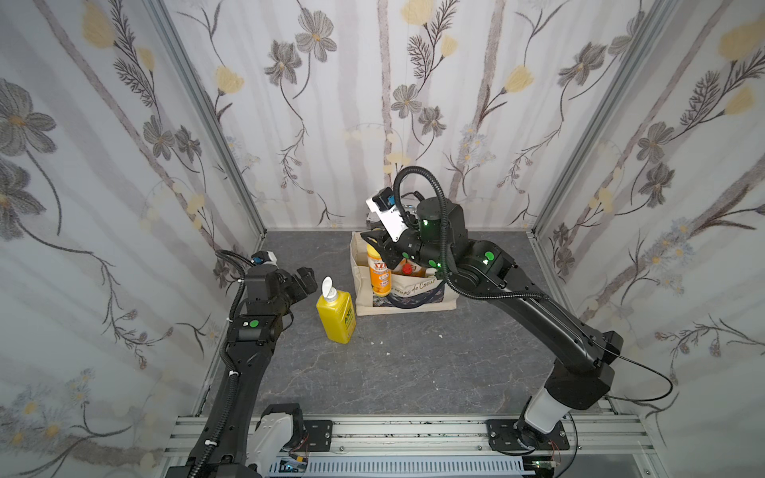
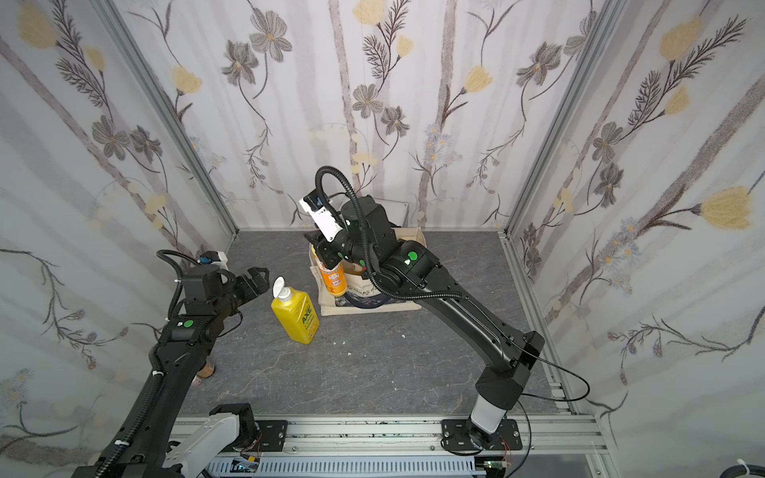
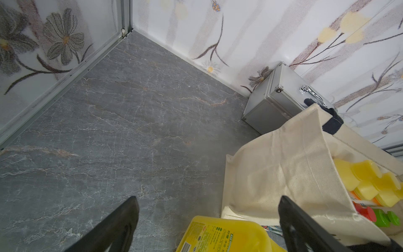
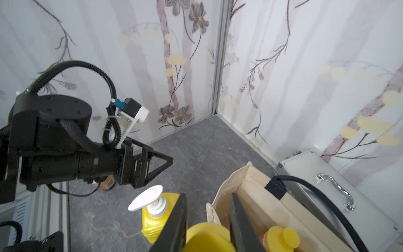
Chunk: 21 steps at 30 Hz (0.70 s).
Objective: Pack dish soap into the shopping bag
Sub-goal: Pick up the bottle of dish soap at the center of the board, then place the bottle of dish soap in the shopping bag.
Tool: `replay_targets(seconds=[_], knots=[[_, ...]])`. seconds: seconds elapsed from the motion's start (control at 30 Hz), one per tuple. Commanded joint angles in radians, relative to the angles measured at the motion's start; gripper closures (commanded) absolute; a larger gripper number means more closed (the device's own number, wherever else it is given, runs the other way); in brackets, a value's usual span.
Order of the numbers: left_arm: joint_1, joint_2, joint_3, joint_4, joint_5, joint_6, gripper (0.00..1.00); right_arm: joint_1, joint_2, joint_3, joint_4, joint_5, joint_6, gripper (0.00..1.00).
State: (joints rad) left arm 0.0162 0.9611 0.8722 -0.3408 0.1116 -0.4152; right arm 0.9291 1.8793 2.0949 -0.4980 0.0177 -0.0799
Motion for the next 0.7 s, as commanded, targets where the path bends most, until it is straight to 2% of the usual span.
replay_targets(seconds=[0.0, 0.17, 0.67], knots=[[0.001, 0.009, -0.001, 0.017, -0.007, 0.0, 0.0, -0.032, 0.045, 0.1, 0.042, 0.015, -0.03, 1.0], [0.001, 0.022, 0.002, 0.014, -0.002, 0.001, 0.0, -0.075, 0.101, 0.22, 0.056, 0.004, -0.012, 1.0], [0.001, 0.016, 0.005, 0.008, -0.008, 0.005, 0.0, -0.122, 0.152, 0.235, 0.147, 0.017, -0.014, 1.0]])
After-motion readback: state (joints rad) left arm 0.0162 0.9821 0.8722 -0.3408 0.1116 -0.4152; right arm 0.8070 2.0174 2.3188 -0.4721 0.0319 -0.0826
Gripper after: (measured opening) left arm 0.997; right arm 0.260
